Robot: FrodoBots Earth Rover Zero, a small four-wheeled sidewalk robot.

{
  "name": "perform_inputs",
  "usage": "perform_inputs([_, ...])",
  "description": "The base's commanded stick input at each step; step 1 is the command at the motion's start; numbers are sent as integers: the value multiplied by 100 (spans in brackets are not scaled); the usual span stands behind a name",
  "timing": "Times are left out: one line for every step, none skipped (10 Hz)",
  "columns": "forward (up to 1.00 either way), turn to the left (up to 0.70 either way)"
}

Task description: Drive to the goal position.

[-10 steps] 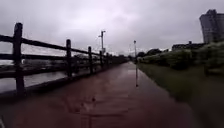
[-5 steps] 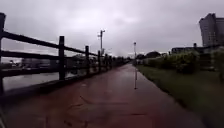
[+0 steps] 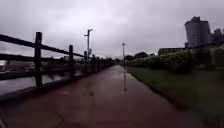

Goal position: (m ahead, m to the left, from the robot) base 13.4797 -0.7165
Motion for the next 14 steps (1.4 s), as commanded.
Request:
perform_inputs([100,0])
perform_inputs([100,-2])
perform_inputs([100,-11])
perform_inputs([100,-26])
perform_inputs([100,-8])
perform_inputs([100,0])
perform_inputs([100,0])
perform_inputs([100,-7])
perform_inputs([100,-22])
perform_inputs([100,-38])
perform_inputs([100,0])
perform_inputs([100,0])
perform_inputs([100,0])
perform_inputs([100,0])
